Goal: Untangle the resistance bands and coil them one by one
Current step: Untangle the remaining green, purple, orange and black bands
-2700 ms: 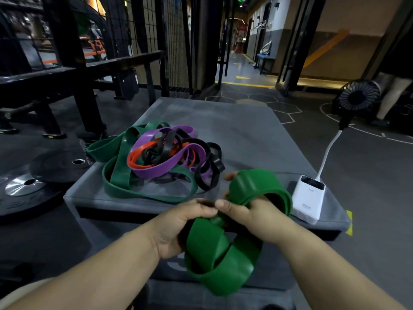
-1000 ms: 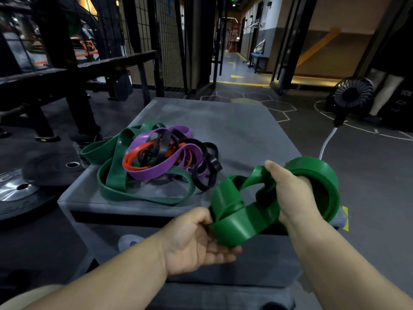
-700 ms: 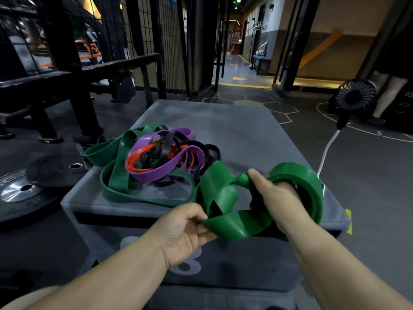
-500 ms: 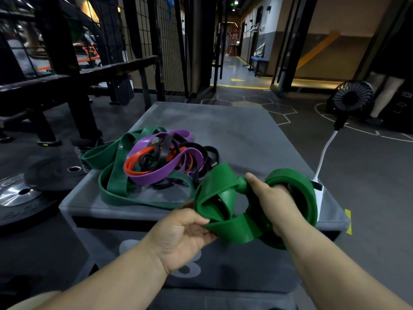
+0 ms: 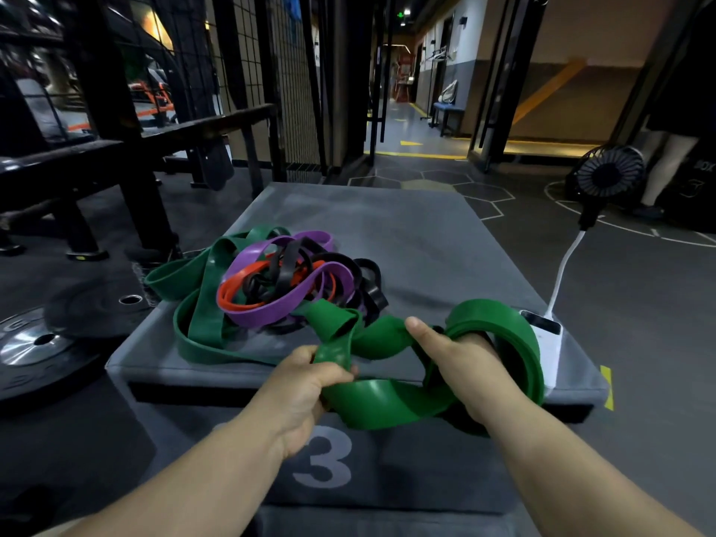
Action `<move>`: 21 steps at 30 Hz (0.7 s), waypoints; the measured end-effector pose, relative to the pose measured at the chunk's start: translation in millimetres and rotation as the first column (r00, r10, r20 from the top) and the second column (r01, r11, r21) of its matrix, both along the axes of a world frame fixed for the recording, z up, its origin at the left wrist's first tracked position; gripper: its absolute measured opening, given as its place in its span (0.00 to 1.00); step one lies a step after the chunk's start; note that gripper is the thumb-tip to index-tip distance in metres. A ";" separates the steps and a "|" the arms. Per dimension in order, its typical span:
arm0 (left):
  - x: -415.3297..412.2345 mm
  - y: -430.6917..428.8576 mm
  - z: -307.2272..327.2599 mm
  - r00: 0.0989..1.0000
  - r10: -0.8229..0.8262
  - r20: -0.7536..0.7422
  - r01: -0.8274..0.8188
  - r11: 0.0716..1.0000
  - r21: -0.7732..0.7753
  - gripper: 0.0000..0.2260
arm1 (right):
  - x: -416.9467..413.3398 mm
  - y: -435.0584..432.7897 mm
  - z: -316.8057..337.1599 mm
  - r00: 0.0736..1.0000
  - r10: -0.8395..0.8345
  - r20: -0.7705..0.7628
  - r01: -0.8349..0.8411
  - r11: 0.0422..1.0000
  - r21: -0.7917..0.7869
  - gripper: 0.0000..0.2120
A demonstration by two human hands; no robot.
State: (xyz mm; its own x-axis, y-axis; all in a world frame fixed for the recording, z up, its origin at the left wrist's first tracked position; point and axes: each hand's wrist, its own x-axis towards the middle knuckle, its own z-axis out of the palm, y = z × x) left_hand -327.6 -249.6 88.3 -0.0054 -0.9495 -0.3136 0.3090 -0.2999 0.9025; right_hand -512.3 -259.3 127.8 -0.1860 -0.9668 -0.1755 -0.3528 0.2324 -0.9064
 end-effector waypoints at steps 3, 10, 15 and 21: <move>-3.4 -0.5 -0.4 0.995 0.005 0.101 -0.007 1.000 0.023 0.24 | 4.3 5.3 1.4 0.998 0.048 0.037 -0.047 0.999 -0.024 0.21; 4.9 -0.3 6.1 0.901 0.043 0.432 0.016 0.991 -0.131 0.10 | -5.2 5.8 7.0 0.998 0.040 0.041 -0.036 0.995 -0.093 0.22; 14.8 -10.0 7.7 0.984 0.142 0.107 -0.142 0.990 -0.014 0.07 | -26.4 -5.5 10.0 0.987 -0.088 0.135 0.110 0.981 -0.161 0.26; 11.6 -2.5 14.7 0.909 -0.002 -0.418 0.048 0.994 0.100 0.18 | -36.4 -10.8 16.7 0.954 -0.220 0.203 0.260 0.946 -0.194 0.23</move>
State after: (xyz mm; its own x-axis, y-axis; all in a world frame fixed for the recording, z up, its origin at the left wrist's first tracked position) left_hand -316.0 -252.1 103.0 -0.1808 -0.9090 -0.3756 0.6408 -0.3986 0.6561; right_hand -548.7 -270.1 144.5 -0.4024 -0.9153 -0.0191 -0.1404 0.0823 -0.9867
